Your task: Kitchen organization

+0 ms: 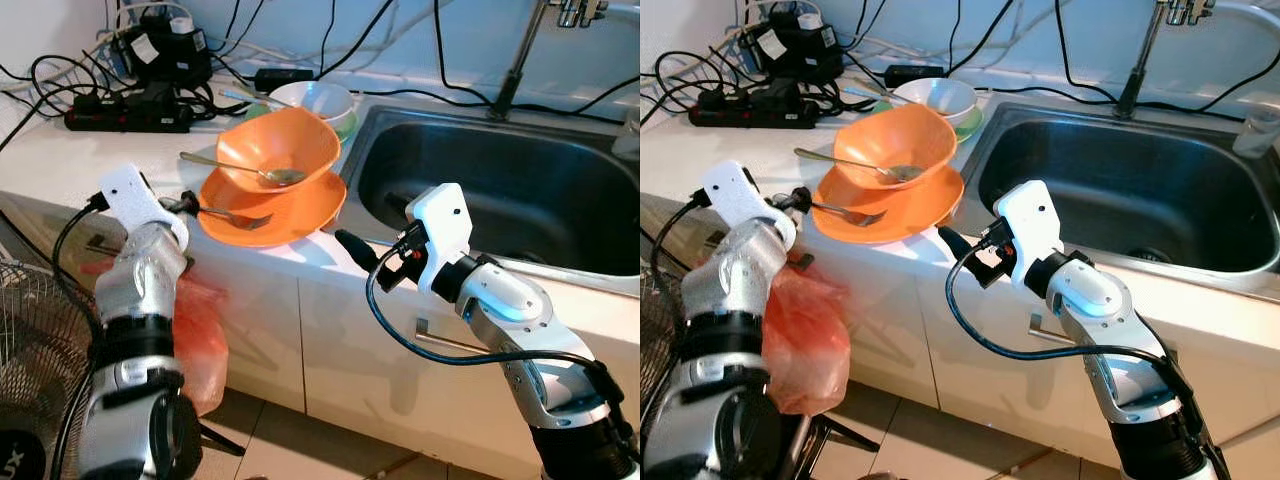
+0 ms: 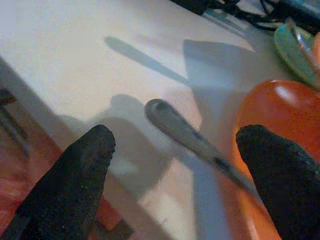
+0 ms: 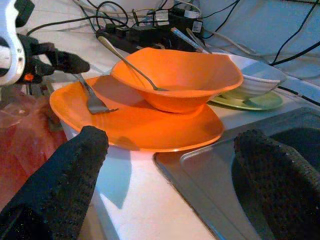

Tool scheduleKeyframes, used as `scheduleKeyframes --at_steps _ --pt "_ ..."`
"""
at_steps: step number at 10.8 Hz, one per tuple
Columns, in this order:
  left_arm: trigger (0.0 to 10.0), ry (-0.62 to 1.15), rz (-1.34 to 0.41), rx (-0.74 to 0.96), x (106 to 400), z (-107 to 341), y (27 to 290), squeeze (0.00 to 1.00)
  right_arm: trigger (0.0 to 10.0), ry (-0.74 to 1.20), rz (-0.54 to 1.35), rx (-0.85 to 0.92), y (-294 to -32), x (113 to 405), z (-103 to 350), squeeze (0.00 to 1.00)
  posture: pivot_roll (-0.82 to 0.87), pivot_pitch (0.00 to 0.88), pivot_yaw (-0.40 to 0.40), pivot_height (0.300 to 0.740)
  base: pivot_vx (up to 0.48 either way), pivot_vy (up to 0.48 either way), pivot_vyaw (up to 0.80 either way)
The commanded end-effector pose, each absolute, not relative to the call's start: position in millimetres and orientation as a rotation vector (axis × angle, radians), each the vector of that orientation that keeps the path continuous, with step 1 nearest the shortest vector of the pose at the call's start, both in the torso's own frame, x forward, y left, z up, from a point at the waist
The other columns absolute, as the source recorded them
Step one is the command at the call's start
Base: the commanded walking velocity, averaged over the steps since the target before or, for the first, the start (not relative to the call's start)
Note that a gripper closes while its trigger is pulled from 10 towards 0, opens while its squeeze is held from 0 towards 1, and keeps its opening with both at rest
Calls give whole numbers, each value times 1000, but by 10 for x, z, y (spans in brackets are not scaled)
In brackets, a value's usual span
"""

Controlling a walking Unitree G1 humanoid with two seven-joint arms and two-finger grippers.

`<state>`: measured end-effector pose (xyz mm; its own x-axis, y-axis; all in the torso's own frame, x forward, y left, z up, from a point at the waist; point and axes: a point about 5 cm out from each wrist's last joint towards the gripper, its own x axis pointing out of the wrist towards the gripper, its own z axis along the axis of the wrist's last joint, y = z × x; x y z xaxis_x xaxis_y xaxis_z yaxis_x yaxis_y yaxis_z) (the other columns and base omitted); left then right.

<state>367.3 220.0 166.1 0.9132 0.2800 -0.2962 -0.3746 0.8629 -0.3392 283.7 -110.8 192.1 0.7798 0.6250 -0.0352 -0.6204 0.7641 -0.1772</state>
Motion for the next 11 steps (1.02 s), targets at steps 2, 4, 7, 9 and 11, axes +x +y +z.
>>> scheduleKeyframes --at_steps 2,4,7,9,11 --pt "10000 221 329 -453 3733 1732 2200 0 10000 -40 667 -188 -1129 2824 1957 0 -21 0 38 740 0 0 0" --pt "10000 238 321 -497 3757 1724 2191 0 10000 -40 666 -184 -1118 2818 1954 0 -21 0 46 740 0 0 0" --pt "10000 268 322 -576 3785 1709 2164 0 10000 -32 695 -180 -1131 2792 1959 0 -25 0 53 740 0 0 0" --pt "10000 279 318 -648 3800 1687 2144 0 10000 -28 711 -184 -1133 2779 1962 0 -29 0 54 740 0 0 0" --pt "10000 297 315 -727 3827 1673 2126 0 10000 -24 739 -176 -1113 2743 1965 0 -35 0 58 740 0 0 0"
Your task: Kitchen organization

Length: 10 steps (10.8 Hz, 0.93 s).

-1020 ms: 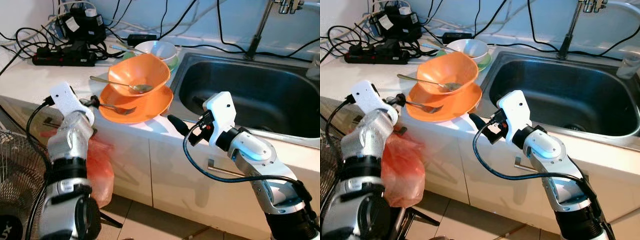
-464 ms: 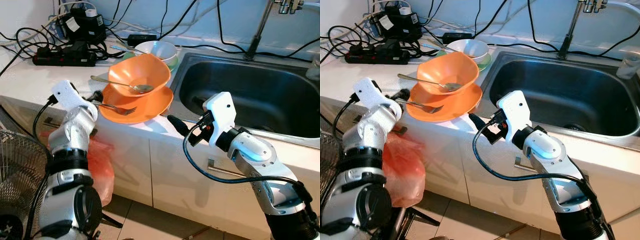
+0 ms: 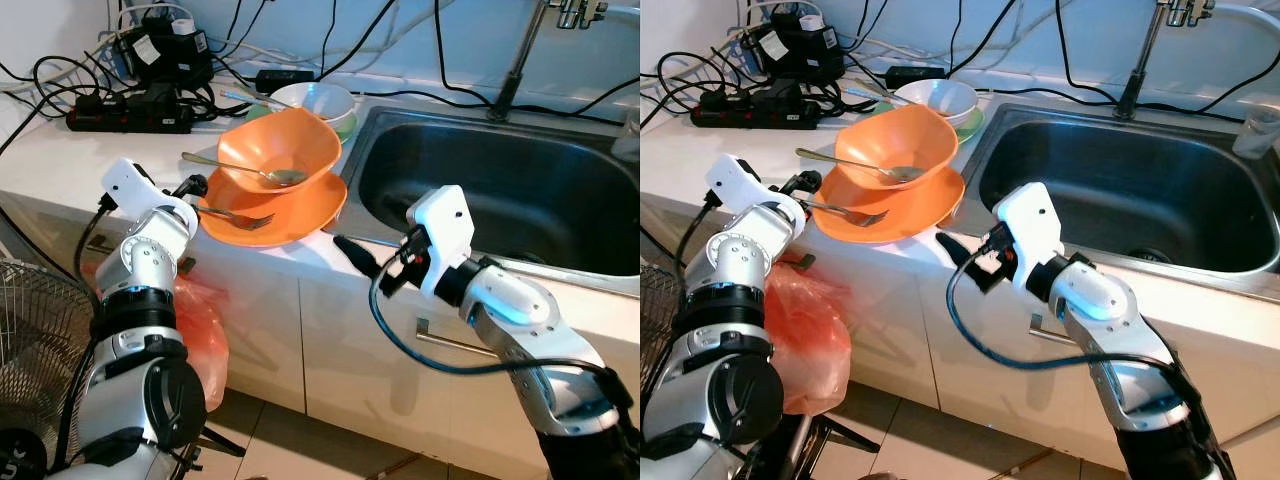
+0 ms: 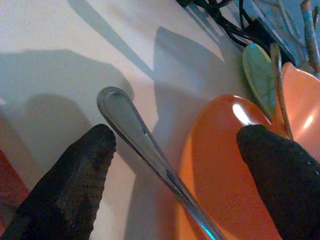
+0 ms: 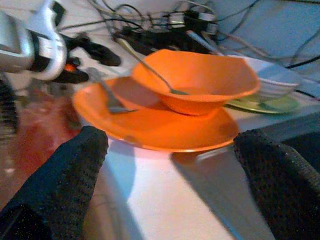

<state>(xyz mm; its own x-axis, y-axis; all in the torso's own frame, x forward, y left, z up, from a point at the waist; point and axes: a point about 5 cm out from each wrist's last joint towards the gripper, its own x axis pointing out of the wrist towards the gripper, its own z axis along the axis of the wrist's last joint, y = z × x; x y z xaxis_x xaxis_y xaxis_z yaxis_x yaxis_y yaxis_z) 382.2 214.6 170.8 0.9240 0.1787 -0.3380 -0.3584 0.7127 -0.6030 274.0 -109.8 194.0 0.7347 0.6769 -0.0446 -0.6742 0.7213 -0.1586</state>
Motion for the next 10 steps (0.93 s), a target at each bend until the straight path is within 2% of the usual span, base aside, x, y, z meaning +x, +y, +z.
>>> scheduleKeyframes --at_steps 1,6,7,8,9,10 --pt "10000 294 309 -728 3842 1687 2117 0 10000 -18 788 -156 -1086 2695 1984 0 -39 0 58 740 0 0 0" --pt "10000 292 288 -794 3885 1701 2093 0 10000 5 812 -162 -1094 2648 1964 0 -46 0 60 740 0 0 0" --pt "6745 273 284 -815 3900 1730 2105 0 10000 8 812 -162 -1095 2644 1963 0 -46 0 60 740 0 0 0" --pt "627 257 278 -852 3914 1753 2109 0 10000 8 811 -162 -1095 2643 1964 0 -48 0 60 740 0 0 0" --pt "0 259 281 -876 3921 1757 2113 0 10000 8 810 -161 -1095 2640 1965 0 -49 0 60 740 0 0 0" --pt "0 262 285 -902 3930 1758 2119 0 10000 9 807 -159 -1098 2637 1965 0 -52 0 62 740 0 0 0"
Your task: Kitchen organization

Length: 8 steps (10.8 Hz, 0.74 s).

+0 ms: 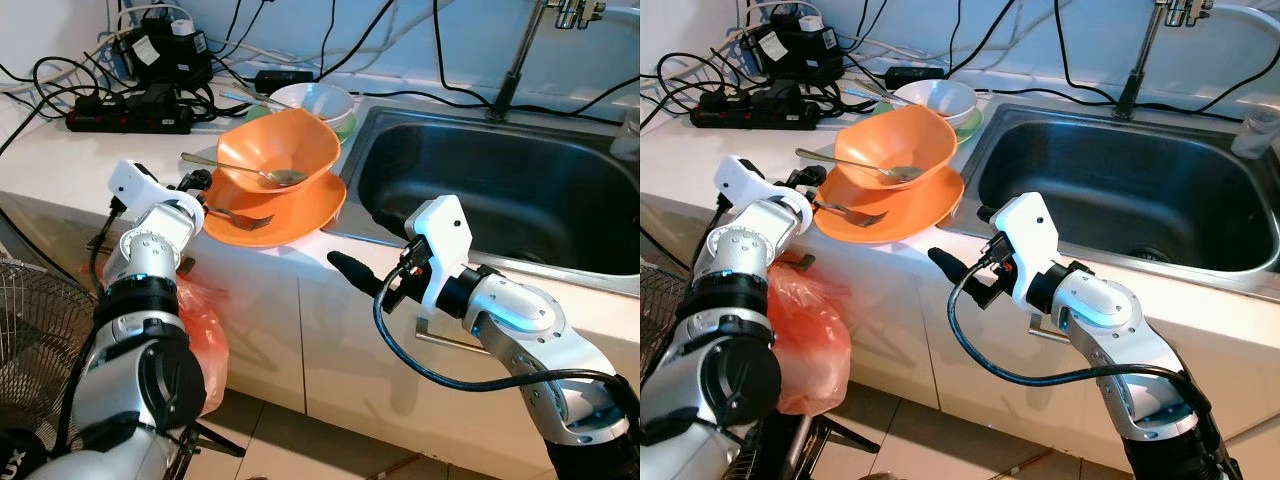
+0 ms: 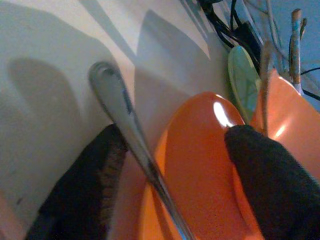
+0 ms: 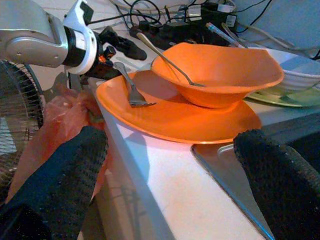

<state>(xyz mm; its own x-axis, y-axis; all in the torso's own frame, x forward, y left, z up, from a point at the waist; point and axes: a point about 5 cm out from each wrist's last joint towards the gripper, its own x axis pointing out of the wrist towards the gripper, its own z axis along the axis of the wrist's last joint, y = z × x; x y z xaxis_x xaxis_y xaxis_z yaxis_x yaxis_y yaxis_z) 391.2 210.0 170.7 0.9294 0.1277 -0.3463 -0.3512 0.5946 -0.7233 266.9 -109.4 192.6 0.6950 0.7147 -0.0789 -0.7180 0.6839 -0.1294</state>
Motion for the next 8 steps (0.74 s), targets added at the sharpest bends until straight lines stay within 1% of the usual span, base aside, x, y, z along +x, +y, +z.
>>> scheduleKeyframes --at_steps 1,8 --pt "0 260 287 -911 3935 1765 2120 0 10000 9 804 -158 -1098 2636 1966 0 -52 0 62 740 0 0 0" --pt "0 256 276 -951 3968 1810 2116 0 10000 12 793 -154 -1089 2638 1950 0 -54 0 68 740 0 0 0"
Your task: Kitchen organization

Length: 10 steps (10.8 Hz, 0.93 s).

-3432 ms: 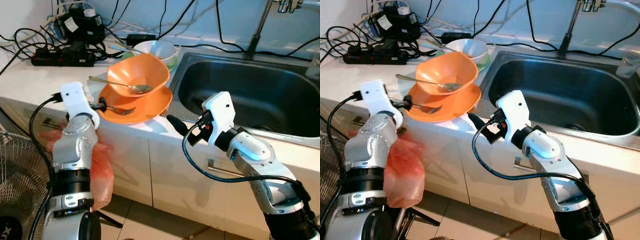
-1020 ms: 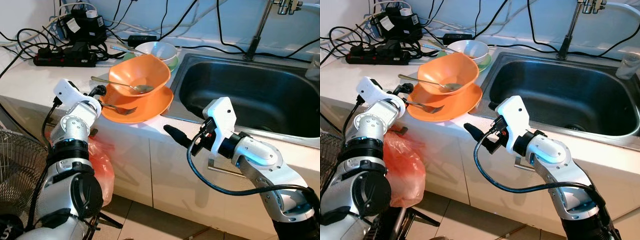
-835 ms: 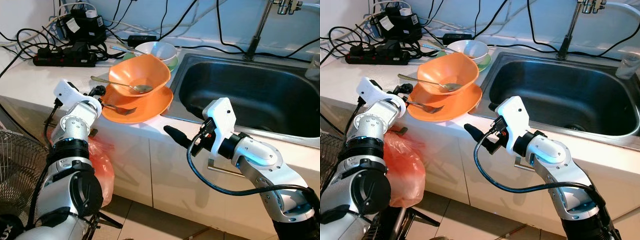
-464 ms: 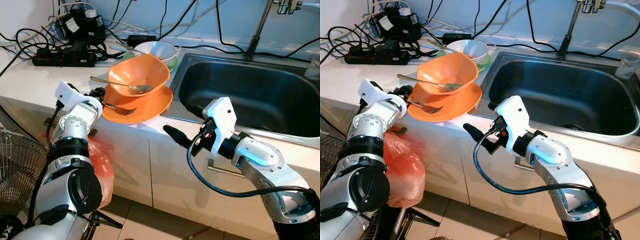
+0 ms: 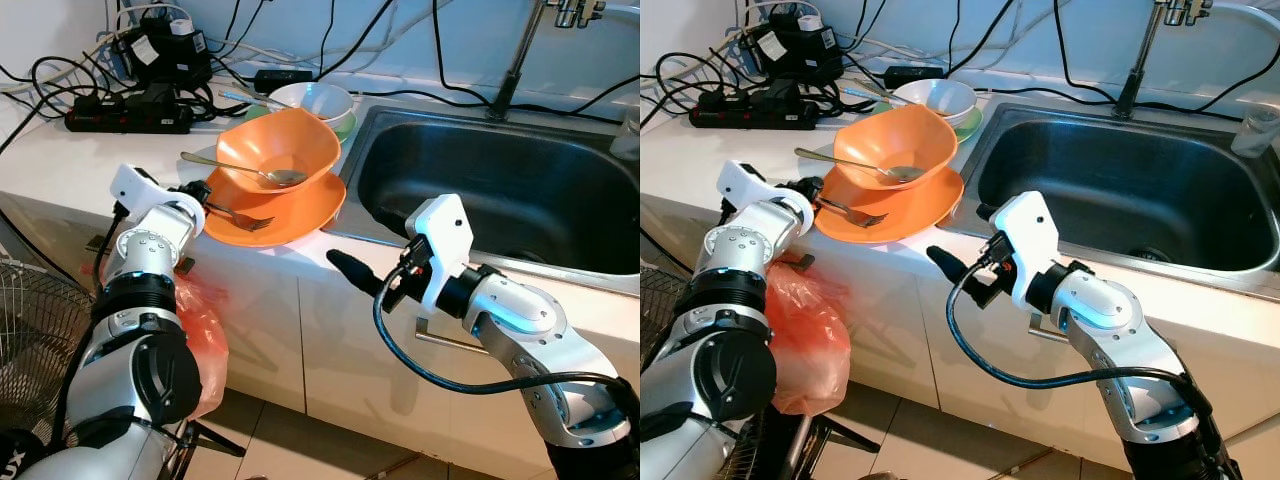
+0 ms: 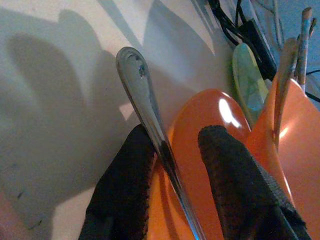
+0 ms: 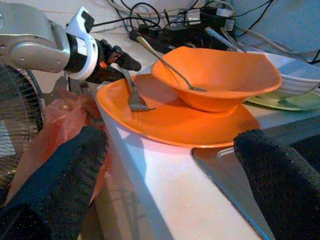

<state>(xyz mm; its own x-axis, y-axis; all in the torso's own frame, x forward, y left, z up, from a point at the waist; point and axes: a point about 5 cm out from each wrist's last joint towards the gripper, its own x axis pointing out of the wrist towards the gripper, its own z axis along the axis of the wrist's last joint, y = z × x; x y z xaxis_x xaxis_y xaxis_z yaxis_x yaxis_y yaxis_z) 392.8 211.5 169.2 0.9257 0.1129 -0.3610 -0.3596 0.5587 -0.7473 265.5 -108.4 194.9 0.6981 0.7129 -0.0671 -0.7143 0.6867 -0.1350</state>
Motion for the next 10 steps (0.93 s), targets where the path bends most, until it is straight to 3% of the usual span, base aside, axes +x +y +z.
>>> scheduleKeyframes --at_steps 1,10 --pt "0 256 275 -955 3971 1811 2117 0 10000 11 789 -154 -1091 2642 1950 0 -54 0 68 740 0 0 0" --pt "0 139 288 -879 3999 1998 2168 0 10000 1 762 -165 -1122 2674 1961 0 -58 0 68 740 0 0 0"
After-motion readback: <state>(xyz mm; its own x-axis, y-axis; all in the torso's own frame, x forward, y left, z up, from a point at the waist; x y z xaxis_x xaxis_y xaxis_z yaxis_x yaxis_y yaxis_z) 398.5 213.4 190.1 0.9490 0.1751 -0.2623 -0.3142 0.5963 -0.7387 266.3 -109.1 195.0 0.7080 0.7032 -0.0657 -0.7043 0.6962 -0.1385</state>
